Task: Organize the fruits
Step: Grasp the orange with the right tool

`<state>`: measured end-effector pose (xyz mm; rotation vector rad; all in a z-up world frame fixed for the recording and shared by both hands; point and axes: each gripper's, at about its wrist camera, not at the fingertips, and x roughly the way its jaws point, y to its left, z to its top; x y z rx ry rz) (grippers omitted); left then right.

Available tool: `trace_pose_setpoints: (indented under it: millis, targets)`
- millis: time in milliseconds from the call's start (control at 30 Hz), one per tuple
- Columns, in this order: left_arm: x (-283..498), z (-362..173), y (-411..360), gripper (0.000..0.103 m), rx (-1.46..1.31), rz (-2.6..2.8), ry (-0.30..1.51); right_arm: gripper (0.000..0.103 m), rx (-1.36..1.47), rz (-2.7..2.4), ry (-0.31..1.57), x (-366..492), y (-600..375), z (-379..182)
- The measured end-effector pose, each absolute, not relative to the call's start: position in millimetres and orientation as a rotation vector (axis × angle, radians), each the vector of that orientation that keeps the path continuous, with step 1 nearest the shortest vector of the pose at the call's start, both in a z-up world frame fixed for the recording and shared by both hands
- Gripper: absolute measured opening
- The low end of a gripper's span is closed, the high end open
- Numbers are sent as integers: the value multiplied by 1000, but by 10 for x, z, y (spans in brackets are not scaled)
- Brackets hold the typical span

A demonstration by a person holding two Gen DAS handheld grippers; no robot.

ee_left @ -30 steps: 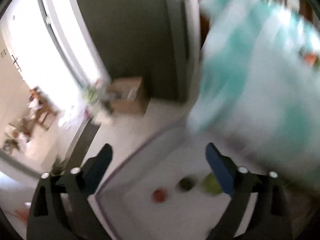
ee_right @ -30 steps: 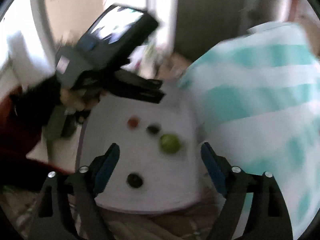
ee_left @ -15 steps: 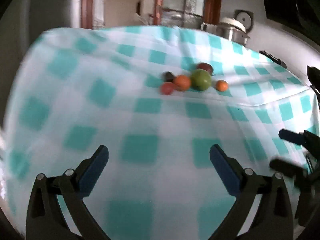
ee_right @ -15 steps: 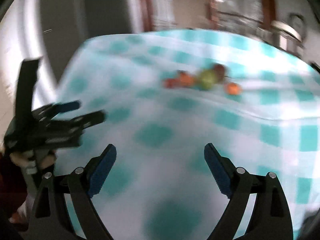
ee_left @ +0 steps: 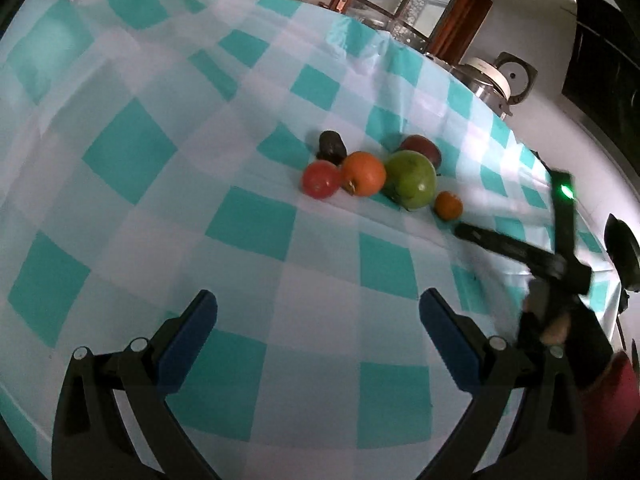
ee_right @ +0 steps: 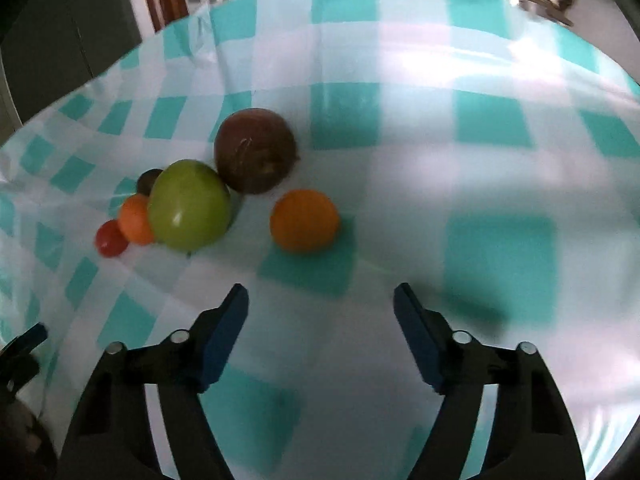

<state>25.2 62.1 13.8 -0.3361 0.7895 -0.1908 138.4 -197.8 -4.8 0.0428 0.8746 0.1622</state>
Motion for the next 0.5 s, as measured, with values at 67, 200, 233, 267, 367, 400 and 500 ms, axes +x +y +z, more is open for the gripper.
trace_pose_setpoints:
  millis: [67, 200, 233, 267, 367, 400, 500]
  targets:
    - [243, 149, 613, 101, -329, -195, 794, 70, -15, 156, 884, 1503, -1844, -35]
    - [240, 154, 618, 101, -332, -194, 798, 59, -37, 157, 907, 1696, -1780, -73]
    - [240, 151, 624, 101, -335, -194, 799, 49, -33, 144, 905, 1687, -1795, -66]
    - [243, 145, 630, 101, -339, -193, 800, 42, -29, 128, 903, 1661, -1817, -58]
    - [246, 136, 649, 101, -349, -186, 800, 42, 98, 176, 896, 1379, -1949, -15]
    - [244, 137, 644, 101, -347, -186, 802, 42, 116, 187, 877, 1236, -1962, 12]
    - [243, 140, 614, 101, -335, -203, 812, 42, 185, 231, 815, 716, -1973, 67]
